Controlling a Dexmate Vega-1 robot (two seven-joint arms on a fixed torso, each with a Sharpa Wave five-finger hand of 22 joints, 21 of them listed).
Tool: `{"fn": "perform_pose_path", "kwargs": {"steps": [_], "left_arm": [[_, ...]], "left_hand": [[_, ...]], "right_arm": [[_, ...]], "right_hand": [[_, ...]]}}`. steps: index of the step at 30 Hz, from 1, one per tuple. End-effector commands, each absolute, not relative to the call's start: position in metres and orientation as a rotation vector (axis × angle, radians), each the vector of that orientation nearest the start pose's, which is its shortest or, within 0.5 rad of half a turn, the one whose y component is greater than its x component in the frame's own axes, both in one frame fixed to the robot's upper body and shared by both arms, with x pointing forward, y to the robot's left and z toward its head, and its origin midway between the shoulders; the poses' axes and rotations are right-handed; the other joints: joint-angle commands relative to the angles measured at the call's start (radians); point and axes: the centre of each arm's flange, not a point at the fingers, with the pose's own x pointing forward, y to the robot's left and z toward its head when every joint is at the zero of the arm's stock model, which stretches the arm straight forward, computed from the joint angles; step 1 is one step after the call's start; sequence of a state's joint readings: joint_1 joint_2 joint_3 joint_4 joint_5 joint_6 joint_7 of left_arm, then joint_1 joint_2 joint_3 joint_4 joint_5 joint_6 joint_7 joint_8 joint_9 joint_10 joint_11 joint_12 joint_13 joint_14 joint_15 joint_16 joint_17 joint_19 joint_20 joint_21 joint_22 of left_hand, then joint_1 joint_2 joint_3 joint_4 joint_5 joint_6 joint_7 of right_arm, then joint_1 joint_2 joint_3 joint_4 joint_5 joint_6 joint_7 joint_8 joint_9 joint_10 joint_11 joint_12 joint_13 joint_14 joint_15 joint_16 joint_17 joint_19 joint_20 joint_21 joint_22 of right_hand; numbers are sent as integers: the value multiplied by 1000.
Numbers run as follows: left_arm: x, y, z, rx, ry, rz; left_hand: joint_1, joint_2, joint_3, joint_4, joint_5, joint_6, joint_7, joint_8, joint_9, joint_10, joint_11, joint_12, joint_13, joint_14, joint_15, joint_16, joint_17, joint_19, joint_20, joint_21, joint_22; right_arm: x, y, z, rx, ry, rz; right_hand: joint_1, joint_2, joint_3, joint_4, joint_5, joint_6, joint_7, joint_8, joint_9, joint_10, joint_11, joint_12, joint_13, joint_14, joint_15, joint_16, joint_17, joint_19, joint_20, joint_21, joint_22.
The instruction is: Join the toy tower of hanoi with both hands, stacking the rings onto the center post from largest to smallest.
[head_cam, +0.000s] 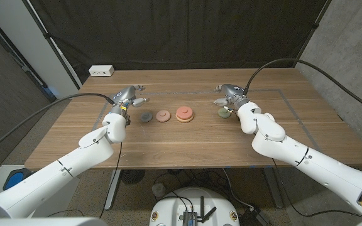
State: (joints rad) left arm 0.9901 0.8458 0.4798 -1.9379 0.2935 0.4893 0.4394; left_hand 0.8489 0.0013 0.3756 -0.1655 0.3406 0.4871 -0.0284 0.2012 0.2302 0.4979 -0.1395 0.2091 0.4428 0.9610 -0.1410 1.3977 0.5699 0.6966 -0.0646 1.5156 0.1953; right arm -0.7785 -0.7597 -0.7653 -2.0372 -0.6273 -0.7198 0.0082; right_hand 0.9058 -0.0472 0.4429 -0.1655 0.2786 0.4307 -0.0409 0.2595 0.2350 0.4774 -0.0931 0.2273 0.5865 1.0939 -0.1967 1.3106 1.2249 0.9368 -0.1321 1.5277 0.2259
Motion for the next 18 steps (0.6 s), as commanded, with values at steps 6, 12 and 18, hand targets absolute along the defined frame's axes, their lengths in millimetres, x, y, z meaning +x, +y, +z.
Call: {"fn": "perform_pose_path", "kwargs": {"steps": [6, 12, 18], "left_arm": [[566, 287, -5, 1091, -542, 404], [565, 284, -4, 1114, -543, 401], [562, 282, 1, 1138, -536, 376]], "left_hand": [[6, -4, 6, 0, 5, -2, -2, 4, 3, 5, -1, 5, 3, -7, -78, 3, 1, -2, -141, 7, 2], [7, -4, 7, 0, 5, -3, -3, 4, 2, 6, 0, 5, 4, -6, -78, 5, 3, -2, -141, 7, 2], [6, -4, 7, 0, 5, 0, 2, 5, 2, 7, 4, 5, 3, -8, -78, 3, 1, -2, -141, 8, 3]], "right_arm": [[563, -198, -4, -1384, -458, -241], [562, -201, -9, -1369, -458, -240], [559, -199, -11, -1361, -456, -240]], "right_hand": [[2, 1, 12, 0, 7, 13, -21, 3, 5, -5, -11, -3, 10, -4, -22, 4, -2, 1, -84, 1, -1], [5, 1, 17, 1, 9, 37, -29, 12, 9, -5, -14, -4, 13, -13, -22, -1, -9, -2, -84, 2, -1], [6, 2, 19, 1, 11, 36, -28, 12, 12, -3, -9, -4, 13, -12, -22, 1, -7, -1, -84, 4, 1]]}}
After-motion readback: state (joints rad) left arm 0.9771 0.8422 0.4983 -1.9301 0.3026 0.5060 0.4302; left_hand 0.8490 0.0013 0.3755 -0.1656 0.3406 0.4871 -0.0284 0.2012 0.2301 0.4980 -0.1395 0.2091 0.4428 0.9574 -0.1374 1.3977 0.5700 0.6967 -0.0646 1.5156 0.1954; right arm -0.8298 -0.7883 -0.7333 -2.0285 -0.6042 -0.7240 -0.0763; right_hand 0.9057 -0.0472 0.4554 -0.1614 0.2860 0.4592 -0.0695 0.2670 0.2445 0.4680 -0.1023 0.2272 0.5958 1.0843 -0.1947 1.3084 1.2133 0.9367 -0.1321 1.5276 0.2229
